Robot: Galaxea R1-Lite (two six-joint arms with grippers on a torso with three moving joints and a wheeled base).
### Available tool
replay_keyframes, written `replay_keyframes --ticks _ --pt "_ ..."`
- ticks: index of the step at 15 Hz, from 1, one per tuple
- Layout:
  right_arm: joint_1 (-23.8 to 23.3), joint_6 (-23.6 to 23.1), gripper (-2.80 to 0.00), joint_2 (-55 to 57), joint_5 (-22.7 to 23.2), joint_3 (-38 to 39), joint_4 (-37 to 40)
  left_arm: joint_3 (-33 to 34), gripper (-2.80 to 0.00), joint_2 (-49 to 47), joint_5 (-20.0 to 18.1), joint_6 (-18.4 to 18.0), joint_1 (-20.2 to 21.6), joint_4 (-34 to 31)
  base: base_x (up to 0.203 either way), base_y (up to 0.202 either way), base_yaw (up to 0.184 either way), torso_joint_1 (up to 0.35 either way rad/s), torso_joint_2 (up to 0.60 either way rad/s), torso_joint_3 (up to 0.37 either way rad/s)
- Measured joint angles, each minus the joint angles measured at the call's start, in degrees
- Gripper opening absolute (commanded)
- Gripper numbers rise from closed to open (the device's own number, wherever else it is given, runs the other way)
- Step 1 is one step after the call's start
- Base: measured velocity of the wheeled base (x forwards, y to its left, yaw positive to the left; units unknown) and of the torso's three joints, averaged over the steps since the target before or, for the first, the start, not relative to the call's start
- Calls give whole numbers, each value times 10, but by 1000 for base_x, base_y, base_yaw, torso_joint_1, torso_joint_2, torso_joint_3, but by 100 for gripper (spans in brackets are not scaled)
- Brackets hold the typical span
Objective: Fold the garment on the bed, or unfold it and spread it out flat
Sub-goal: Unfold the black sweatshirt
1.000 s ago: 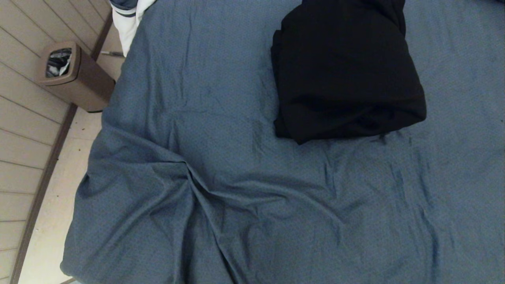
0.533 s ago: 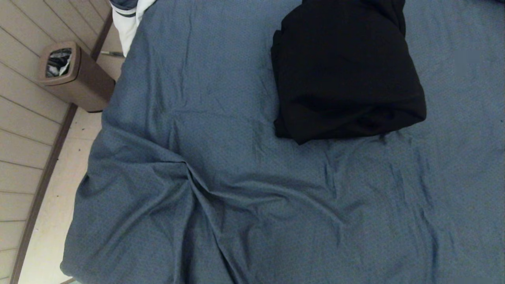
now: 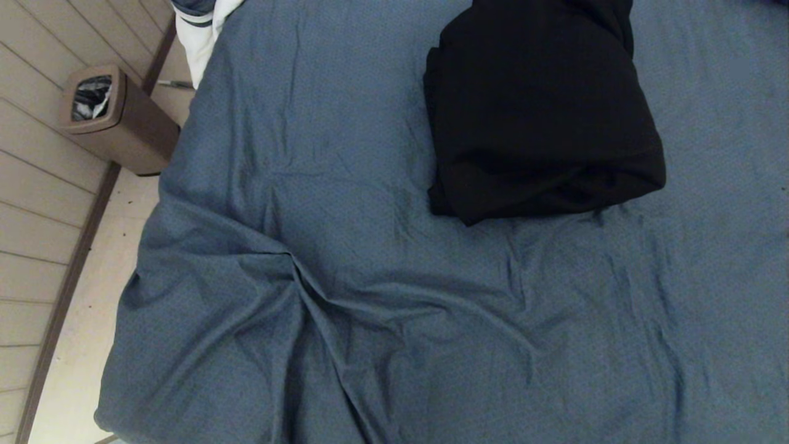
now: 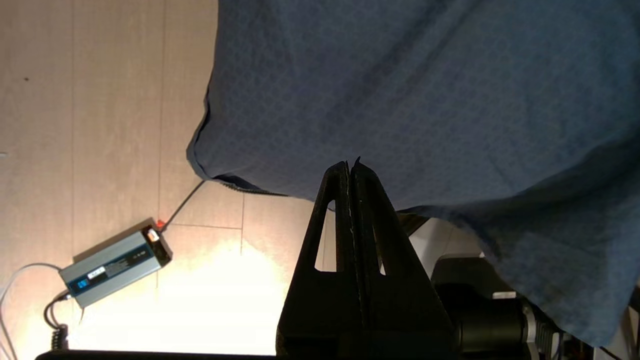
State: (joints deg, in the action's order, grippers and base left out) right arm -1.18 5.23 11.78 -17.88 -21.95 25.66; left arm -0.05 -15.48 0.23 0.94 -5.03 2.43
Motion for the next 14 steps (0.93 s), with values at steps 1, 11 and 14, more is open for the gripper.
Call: replay_keyframes --ticks 1,11,14 --pt "3 -18 -280 -16 3 29 -41 0 -280 0 0 0 0 0 0 0 0 0 0 0" --pt "8 -63 -280 -116 175 212 -277 0 -280 1 41 2 -1 97 0 0 0 0 0 0" --pt "8 -63 -280 -119 186 219 -329 0 -280 1 129 -28 -1 132 0 0 0 0 0 0"
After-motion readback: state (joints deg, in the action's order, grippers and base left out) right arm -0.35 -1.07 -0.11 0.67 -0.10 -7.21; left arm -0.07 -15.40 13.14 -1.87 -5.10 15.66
